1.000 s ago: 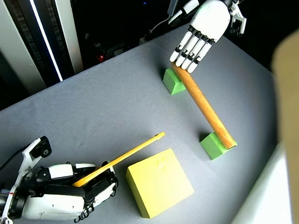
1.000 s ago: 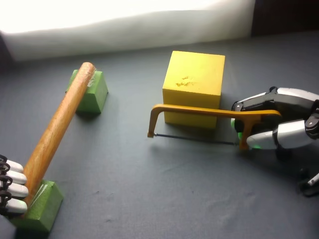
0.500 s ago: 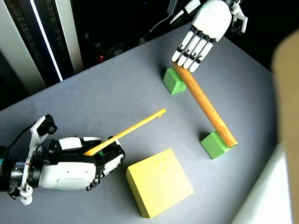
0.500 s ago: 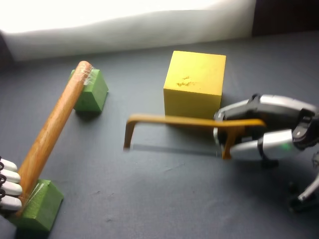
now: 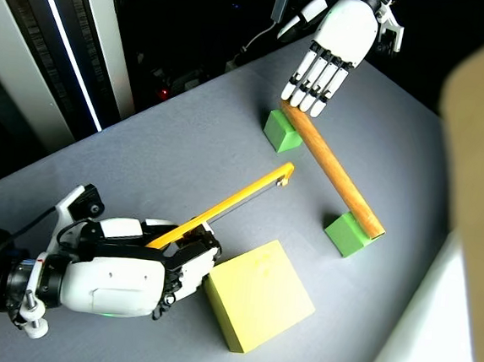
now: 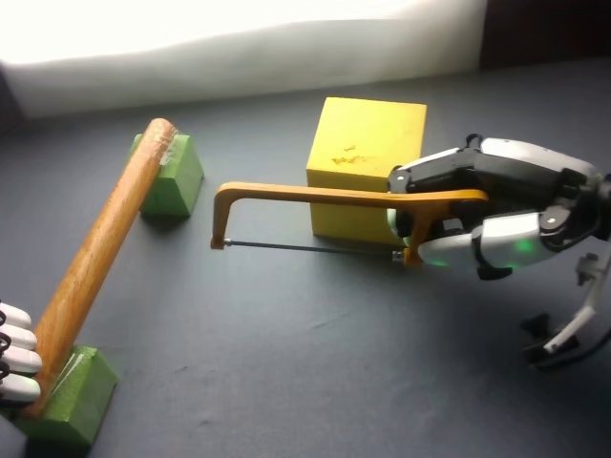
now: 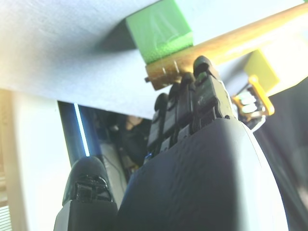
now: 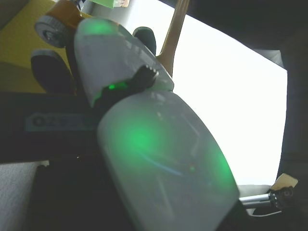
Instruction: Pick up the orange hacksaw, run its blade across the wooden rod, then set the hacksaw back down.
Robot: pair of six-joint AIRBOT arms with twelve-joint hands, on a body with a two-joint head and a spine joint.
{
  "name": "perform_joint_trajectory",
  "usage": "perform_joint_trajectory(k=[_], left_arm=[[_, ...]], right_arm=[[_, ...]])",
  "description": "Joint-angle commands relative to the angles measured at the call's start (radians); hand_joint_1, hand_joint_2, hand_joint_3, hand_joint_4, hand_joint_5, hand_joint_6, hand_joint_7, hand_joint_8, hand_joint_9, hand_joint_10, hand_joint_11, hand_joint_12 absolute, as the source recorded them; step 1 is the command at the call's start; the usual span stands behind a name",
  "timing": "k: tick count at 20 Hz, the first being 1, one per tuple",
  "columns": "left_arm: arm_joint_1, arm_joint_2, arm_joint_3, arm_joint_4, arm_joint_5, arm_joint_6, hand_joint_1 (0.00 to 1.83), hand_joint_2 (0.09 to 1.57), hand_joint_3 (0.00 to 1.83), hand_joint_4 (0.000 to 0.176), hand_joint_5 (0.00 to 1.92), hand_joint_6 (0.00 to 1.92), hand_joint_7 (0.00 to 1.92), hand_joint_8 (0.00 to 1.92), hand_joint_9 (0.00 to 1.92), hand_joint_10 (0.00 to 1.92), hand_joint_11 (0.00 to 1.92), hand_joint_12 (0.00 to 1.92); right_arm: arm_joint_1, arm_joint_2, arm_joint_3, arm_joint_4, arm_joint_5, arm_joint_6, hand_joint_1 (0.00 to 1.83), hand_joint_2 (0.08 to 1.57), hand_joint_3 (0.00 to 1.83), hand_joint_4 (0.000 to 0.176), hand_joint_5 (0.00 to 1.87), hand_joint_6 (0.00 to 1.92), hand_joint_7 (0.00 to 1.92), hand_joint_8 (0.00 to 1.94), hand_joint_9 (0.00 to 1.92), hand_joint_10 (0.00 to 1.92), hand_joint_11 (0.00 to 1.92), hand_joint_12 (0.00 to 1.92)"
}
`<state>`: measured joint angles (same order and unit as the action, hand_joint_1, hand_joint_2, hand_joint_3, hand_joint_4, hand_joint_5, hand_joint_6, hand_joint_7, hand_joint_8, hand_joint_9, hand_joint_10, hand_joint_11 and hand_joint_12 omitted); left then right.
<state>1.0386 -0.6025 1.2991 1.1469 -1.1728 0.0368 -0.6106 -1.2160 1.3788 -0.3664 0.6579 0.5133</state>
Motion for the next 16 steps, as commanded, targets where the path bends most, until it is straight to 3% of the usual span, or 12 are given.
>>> perform_joint_trajectory(k=[1, 5, 7, 10, 16], left_arm=[[-0.004, 0.002, -0.002, -0.046, -0.045, 0.002, 0.00, 1.20, 0.00, 0.000, 0.05, 0.00, 0.05, 0.00, 0.04, 0.00, 0.00, 0.06], [-0.002, 0.006, -0.010, -0.045, -0.045, 0.002, 0.00, 1.19, 0.00, 0.000, 0.06, 0.00, 0.06, 0.00, 0.06, 0.00, 0.00, 0.12], [0.001, 0.008, -0.011, -0.045, -0.045, 0.002, 0.00, 1.20, 0.00, 0.000, 0.05, 0.01, 0.05, 0.01, 0.05, 0.01, 0.02, 0.04], [0.003, 0.011, -0.010, -0.046, -0.045, 0.002, 0.00, 1.20, 0.00, 0.000, 0.07, 0.01, 0.07, 0.01, 0.05, 0.01, 0.02, 0.05], [0.013, 0.010, 0.008, -0.097, -0.030, 0.002, 0.00, 1.20, 0.00, 0.000, 0.09, 0.01, 0.07, 0.01, 0.05, 0.00, 0.00, 0.06]], right_arm=[[0.037, -0.013, -0.002, 0.067, 0.112, -0.001, 1.46, 1.26, 0.00, 0.000, 0.65, 1.48, 0.60, 1.26, 0.67, 1.46, 0.55, 1.84], [0.086, -0.029, -0.002, 0.066, 0.055, -0.147, 1.46, 1.25, 0.00, 0.000, 0.66, 1.46, 0.61, 1.27, 0.68, 1.45, 0.54, 1.83], [0.099, -0.048, -0.002, 0.066, 0.033, -0.189, 1.47, 1.20, 0.00, 0.000, 0.80, 1.31, 0.72, 1.16, 0.79, 1.35, 0.62, 1.77], [0.119, -0.064, -0.012, 0.066, 0.020, -0.201, 1.46, 1.25, 0.00, 0.000, 0.66, 1.46, 0.61, 1.25, 0.71, 1.45, 0.52, 1.83], [0.172, -0.041, -0.095, 0.067, -0.052, -0.203, 1.46, 1.26, 0.00, 0.000, 0.65, 1.55, 0.61, 1.24, 0.70, 1.46, 0.44, 1.82]])
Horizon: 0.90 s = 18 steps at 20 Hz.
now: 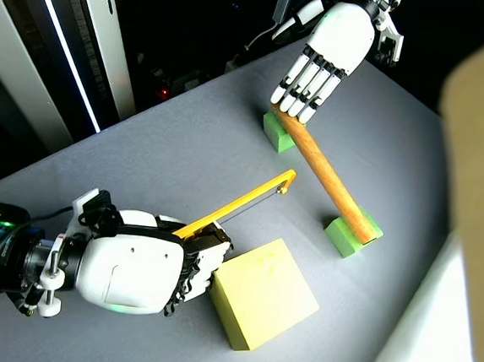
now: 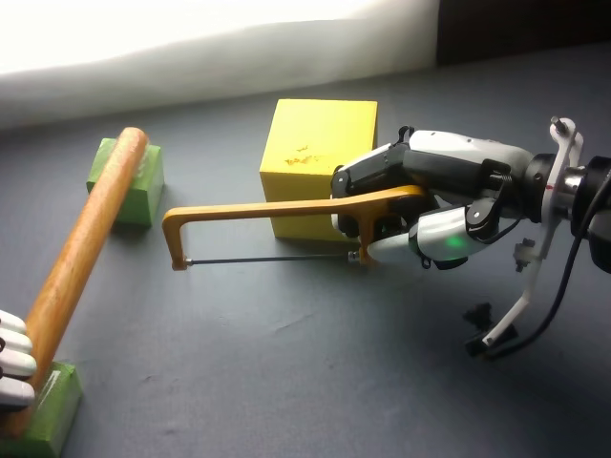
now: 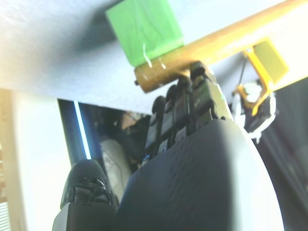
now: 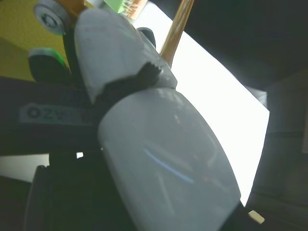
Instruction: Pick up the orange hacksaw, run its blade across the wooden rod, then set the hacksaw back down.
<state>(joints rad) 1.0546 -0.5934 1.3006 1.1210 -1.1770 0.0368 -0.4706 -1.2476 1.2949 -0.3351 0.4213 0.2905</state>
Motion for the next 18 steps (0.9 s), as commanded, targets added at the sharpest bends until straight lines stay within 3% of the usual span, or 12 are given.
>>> perform_joint_trajectory(k=[1, 4, 6, 9, 10, 11, 12, 15, 16, 18], left_arm=[[-0.002, 0.001, 0.008, -0.082, -0.026, 0.002, 0.00, 1.20, 0.00, 0.000, 0.09, 0.01, 0.07, 0.01, 0.05, 0.00, 0.00, 0.06], [-0.009, 0.001, 0.011, -0.168, -0.027, 0.006, 0.00, 1.19, 0.00, 0.000, 0.06, 0.00, 0.07, 0.00, 0.06, 0.00, 0.00, 0.18], [-0.017, 0.007, 0.012, -0.213, -0.028, 0.006, 0.00, 1.19, 0.00, 0.000, 0.05, 0.00, 0.06, 0.00, 0.06, 0.00, 0.00, 0.18], [-0.015, 0.011, 0.017, -0.212, -0.040, 0.006, 0.00, 1.19, 0.00, 0.000, 0.06, 0.00, 0.06, 0.00, 0.05, 0.00, 0.00, 0.19], [-0.015, 0.013, 0.016, -0.208, -0.052, 0.006, 0.00, 1.18, 0.00, 0.000, 0.06, 0.00, 0.05, 0.00, 0.04, 0.00, 0.00, 0.16], [-0.015, 0.013, 0.016, -0.203, -0.057, 0.005, 0.00, 1.18, 0.00, 0.000, 0.06, 0.00, 0.05, 0.00, 0.04, 0.00, 0.00, 0.16], [-0.014, 0.014, 0.017, -0.191, -0.061, 0.004, 0.00, 1.18, 0.00, 0.000, 0.05, 0.00, 0.06, 0.00, 0.04, 0.00, 0.00, 0.16], [-0.001, 0.012, 0.028, -0.120, -0.098, 0.003, 0.00, 1.18, 0.00, 0.000, 0.07, 0.00, 0.08, 0.00, 0.07, 0.00, 0.00, 0.24], [0.002, 0.009, 0.032, -0.106, -0.110, 0.000, 0.00, 1.18, 0.00, 0.000, 0.05, 0.00, 0.06, 0.00, 0.06, 0.00, 0.00, 0.18], [0.002, 0.004, 0.037, -0.101, -0.120, -0.004, 0.00, 1.18, 0.00, 0.000, 0.06, 0.00, 0.06, 0.00, 0.05, 0.00, 0.00, 0.14]], right_arm=[[0.032, -0.007, -0.019, 0.036, 0.186, 0.023, 1.46, 1.26, 0.00, 0.000, 0.65, 1.55, 0.61, 1.24, 0.70, 1.46, 0.44, 1.82], [0.033, 0.023, -0.052, 0.046, 0.184, 0.024, 1.46, 1.26, 0.00, 0.000, 0.66, 1.47, 0.59, 1.28, 0.68, 1.45, 0.53, 1.85], [0.037, 0.041, -0.066, 0.050, 0.184, 0.023, 1.46, 1.26, 0.00, 0.000, 0.63, 1.51, 0.59, 1.28, 0.70, 1.46, 0.51, 1.84], [0.045, 0.052, -0.073, 0.053, 0.185, 0.022, 1.46, 1.25, 0.00, 0.000, 0.66, 1.46, 0.61, 1.24, 0.71, 1.45, 0.53, 1.84], [0.055, 0.053, -0.073, 0.053, 0.176, 0.022, 1.48, 1.18, 0.00, 0.000, 0.81, 1.29, 0.78, 1.07, 0.83, 1.28, 0.65, 1.75], [0.058, 0.053, -0.073, 0.053, 0.173, 0.022, 1.48, 1.18, 0.00, 0.000, 0.81, 1.29, 0.78, 1.07, 0.83, 1.28, 0.65, 1.75], [0.063, 0.053, -0.073, 0.053, 0.172, 0.022, 1.47, 1.23, 0.01, 0.000, 0.69, 1.45, 0.66, 1.21, 0.72, 1.41, 0.53, 1.82], [0.069, 0.051, -0.077, 0.053, 0.166, 0.019, 1.47, 1.19, 0.00, 0.000, 0.80, 1.32, 0.74, 1.12, 0.79, 1.32, 0.62, 1.78], [0.069, 0.050, -0.080, 0.053, 0.166, 0.017, 1.47, 1.24, 0.00, 0.000, 0.67, 1.48, 0.65, 1.21, 0.71, 1.42, 0.53, 1.83], [0.068, 0.042, -0.080, 0.053, 0.162, 0.014, 1.46, 1.25, 0.00, 0.000, 0.63, 1.53, 0.64, 1.21, 0.71, 1.44, 0.50, 1.84]])
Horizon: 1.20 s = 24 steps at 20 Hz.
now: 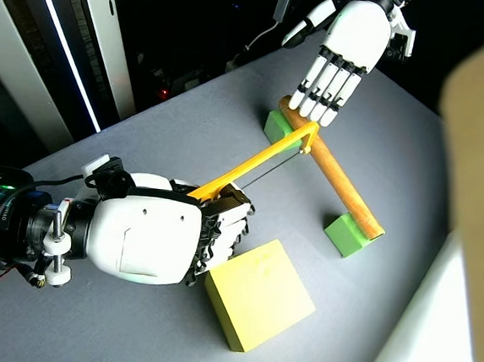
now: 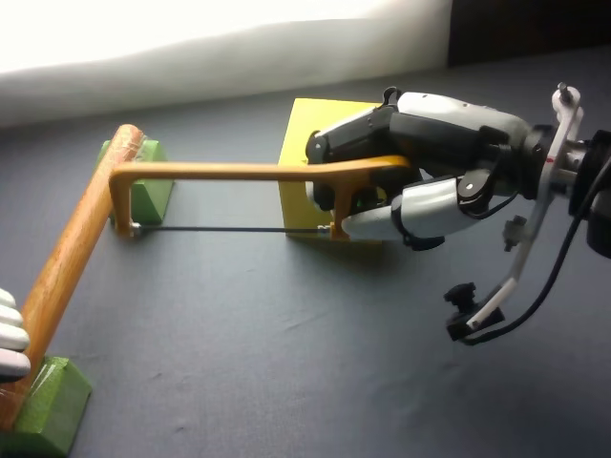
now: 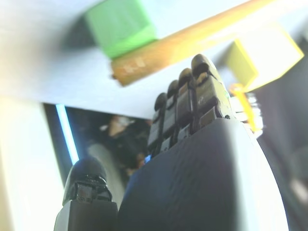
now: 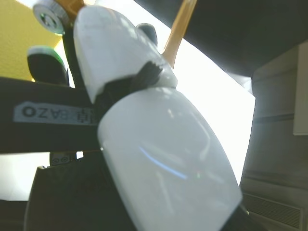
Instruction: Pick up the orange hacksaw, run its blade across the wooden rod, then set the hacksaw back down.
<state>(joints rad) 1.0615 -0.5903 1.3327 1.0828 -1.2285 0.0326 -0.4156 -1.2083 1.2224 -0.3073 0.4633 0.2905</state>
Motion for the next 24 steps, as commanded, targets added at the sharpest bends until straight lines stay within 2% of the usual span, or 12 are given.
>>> perform_joint_trajectory(k=[1, 5, 6, 7, 8, 9, 10, 11, 12, 17, 19, 24], left_arm=[[-0.005, -0.001, 0.006, -0.061, -0.069, 0.000, 0.00, 1.18, 0.00, 0.000, 0.07, 0.00, 0.07, 0.00, 0.06, 0.00, 0.00, 0.17], [-0.004, -0.005, 0.011, -0.035, -0.069, 0.000, 0.00, 1.19, 0.00, 0.000, 0.05, 0.00, 0.05, 0.00, 0.04, 0.00, 0.00, 0.14], [-0.002, -0.005, 0.011, -0.033, -0.069, 0.000, 0.00, 1.20, 0.00, 0.000, 0.05, 0.00, 0.05, 0.00, 0.03, 0.00, 0.00, 0.12], [-0.001, -0.005, 0.011, -0.032, -0.069, 0.000, 0.00, 1.19, 0.00, 0.000, 0.07, 0.00, 0.06, 0.00, 0.05, 0.00, 0.00, 0.17], [0.001, -0.004, 0.012, -0.027, -0.069, 0.000, 0.00, 1.20, 0.00, 0.000, 0.06, 0.00, 0.05, 0.00, 0.03, 0.00, 0.00, 0.10], [0.002, -0.003, 0.013, -0.022, -0.068, 0.001, 0.00, 1.19, 0.00, 0.000, 0.05, 0.00, 0.04, 0.00, 0.02, 0.00, 0.00, 0.04], [0.004, -0.003, 0.014, -0.019, -0.066, 0.002, 0.00, 1.19, 0.00, 0.000, 0.05, 0.00, 0.04, 0.00, 0.02, 0.00, 0.00, 0.03], [0.008, -0.003, 0.016, -0.017, -0.063, 0.002, 0.00, 1.19, 0.00, 0.000, 0.06, 0.00, 0.06, 0.01, 0.04, 0.01, 0.01, 0.04], [0.012, -0.003, 0.019, -0.017, -0.060, 0.002, 0.01, 1.18, 0.00, 0.000, 0.07, 0.01, 0.07, 0.01, 0.05, 0.01, 0.03, 0.05], [0.035, -0.006, 0.022, -0.017, -0.053, 0.003, 0.00, 1.18, 0.00, 0.000, 0.06, 0.01, 0.07, 0.01, 0.07, 0.01, 0.05, 0.08], [0.044, -0.006, 0.018, -0.017, -0.049, 0.005, 0.00, 1.18, 0.00, 0.000, 0.05, 0.00, 0.05, 0.00, 0.04, 0.00, 0.02, 0.08], [0.057, -0.010, 0.007, -0.017, -0.036, 0.006, 0.00, 1.19, 0.00, 0.000, 0.04, 0.00, 0.04, 0.00, 0.03, 0.00, 0.00, 0.13]], right_arm=[[0.014, -0.003, -0.007, 0.025, 0.115, 0.014, 1.46, 1.26, 0.00, 0.000, 0.62, 1.56, 0.63, 1.22, 0.69, 1.46, 0.48, 1.84], [0.014, -0.022, -0.007, 0.037, 0.118, -0.007, 1.46, 1.27, 0.00, 0.000, 0.62, 1.59, 0.61, 1.24, 0.69, 1.45, 0.46, 1.84], [0.014, -0.026, -0.007, 0.049, 0.119, -0.020, 1.46, 1.26, 0.00, 0.000, 0.64, 1.54, 0.61, 1.24, 0.69, 1.46, 0.48, 1.85], [0.014, -0.032, -0.007, 0.066, 0.123, -0.037, 1.46, 1.26, 0.00, 0.000, 0.65, 1.52, 0.62, 1.23, 0.69, 1.47, 0.47, 1.86], [0.013, -0.034, -0.007, 0.080, 0.126, -0.049, 1.47, 1.22, 0.00, 0.000, 0.77, 1.38, 0.72, 1.13, 0.76, 1.40, 0.52, 1.81], [0.013, -0.035, -0.007, 0.088, 0.127, -0.056, 1.47, 1.20, 0.00, 0.000, 0.81, 1.33, 0.75, 1.09, 0.79, 1.35, 0.56, 1.79], [0.013, -0.035, -0.007, 0.090, 0.130, -0.057, 1.47, 1.20, 0.00, 0.000, 0.82, 1.31, 0.73, 1.12, 0.78, 1.38, 0.56, 1.79], [0.011, -0.035, -0.008, 0.094, 0.138, -0.062, 1.46, 1.25, 0.00, 0.000, 0.69, 1.46, 0.61, 1.24, 0.68, 1.47, 0.50, 1.85], [0.011, -0.035, -0.008, 0.094, 0.139, -0.063, 1.46, 1.26, 0.00, 0.000, 0.66, 1.51, 0.60, 1.26, 0.67, 1.47, 0.48, 1.85], [0.008, -0.042, -0.011, 0.096, 0.127, -0.074, 1.46, 1.27, 0.00, 0.000, 0.62, 1.57, 0.60, 1.26, 0.70, 1.43, 0.48, 1.85], [0.008, -0.048, -0.011, 0.115, 0.124, -0.092, 1.46, 1.27, 0.00, 0.000, 0.60, 1.65, 0.61, 1.24, 0.71, 1.44, 0.43, 1.83], [0.008, -0.080, -0.010, 0.185, 0.116, -0.171, 1.46, 1.26, 0.00, 0.000, 0.66, 1.51, 0.61, 1.25, 0.67, 1.48, 0.48, 1.85]])
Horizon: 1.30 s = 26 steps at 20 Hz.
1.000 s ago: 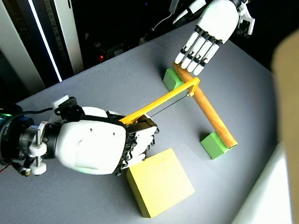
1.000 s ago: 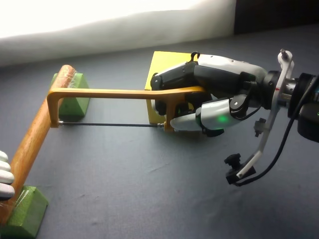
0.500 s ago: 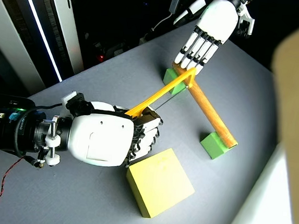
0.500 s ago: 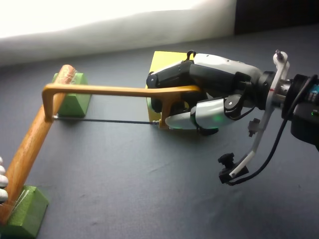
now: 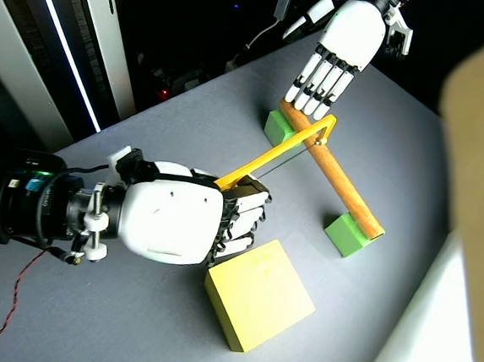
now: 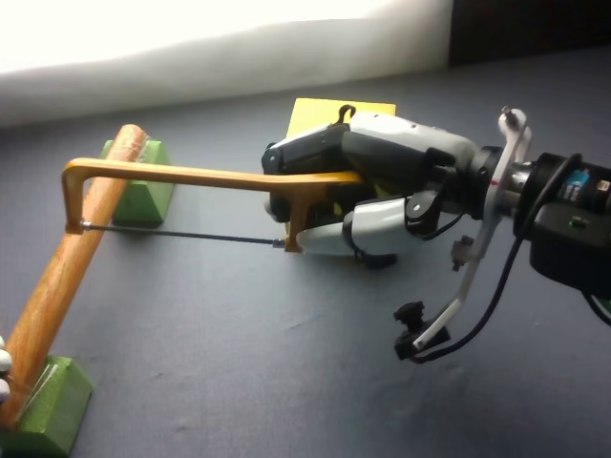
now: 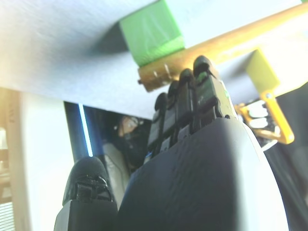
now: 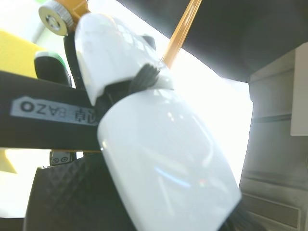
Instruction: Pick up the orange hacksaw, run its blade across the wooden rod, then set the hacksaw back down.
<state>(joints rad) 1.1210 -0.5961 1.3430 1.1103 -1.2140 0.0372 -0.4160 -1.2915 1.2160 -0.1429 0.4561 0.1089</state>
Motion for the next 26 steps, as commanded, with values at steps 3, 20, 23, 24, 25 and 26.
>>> perform_joint_trajectory(k=[3, 20, 23, 24, 25, 26], left_arm=[[-0.001, -0.004, -0.007, -0.045, -0.037, 0.002, 0.00, 1.19, 0.00, 0.000, 0.04, 0.00, 0.05, 0.00, 0.04, 0.00, 0.00, 0.07], [0.010, -0.002, 0.015, -0.068, -0.013, 0.002, 0.02, 1.20, 0.00, 0.000, 0.06, 0.00, 0.05, 0.00, 0.04, 0.00, 0.00, 0.07], [0.012, -0.003, 0.016, -0.068, -0.005, 0.002, 0.01, 1.20, 0.00, 0.000, 0.07, 0.00, 0.07, 0.00, 0.06, 0.00, 0.00, 0.14], [0.012, -0.003, 0.016, -0.068, -0.005, 0.002, 0.00, 1.19, 0.00, 0.000, 0.07, 0.00, 0.07, 0.00, 0.06, 0.00, 0.00, 0.17], [0.012, -0.003, 0.016, -0.068, -0.005, 0.002, 0.00, 1.19, 0.00, 0.000, 0.06, 0.00, 0.06, 0.00, 0.05, 0.00, 0.00, 0.12], [0.012, -0.003, 0.015, -0.068, -0.005, 0.002, 0.00, 1.20, 0.00, 0.000, 0.05, 0.00, 0.05, 0.00, 0.04, 0.00, 0.00, 0.08]], right_arm=[[0.009, -0.014, -0.001, 0.027, 0.107, -0.021, 1.46, 1.26, 0.01, 0.000, 0.69, 1.48, 0.60, 1.26, 0.68, 1.49, 0.46, 1.85], [0.021, -0.061, 0.018, 0.184, 0.092, -0.344, 1.47, 1.22, 0.00, 0.000, 0.77, 1.44, 0.72, 1.13, 0.76, 1.40, 0.50, 1.80], [0.032, -0.080, 0.032, 0.226, 0.100, -0.400, 1.47, 1.22, 0.00, 0.000, 0.77, 1.43, 0.71, 1.14, 0.76, 1.40, 0.51, 1.81], [0.035, -0.088, 0.042, 0.226, 0.099, -0.403, 1.47, 1.22, 0.00, 0.000, 0.78, 1.40, 0.71, 1.14, 0.76, 1.40, 0.52, 1.81], [0.036, -0.095, 0.050, 0.226, 0.096, -0.403, 1.47, 1.22, 0.00, 0.000, 0.78, 1.43, 0.70, 1.17, 0.74, 1.42, 0.50, 1.83], [0.038, -0.107, 0.063, 0.226, 0.092, -0.404, 1.46, 1.23, 0.00, 0.000, 0.77, 1.44, 0.67, 1.20, 0.70, 1.44, 0.50, 1.84]])
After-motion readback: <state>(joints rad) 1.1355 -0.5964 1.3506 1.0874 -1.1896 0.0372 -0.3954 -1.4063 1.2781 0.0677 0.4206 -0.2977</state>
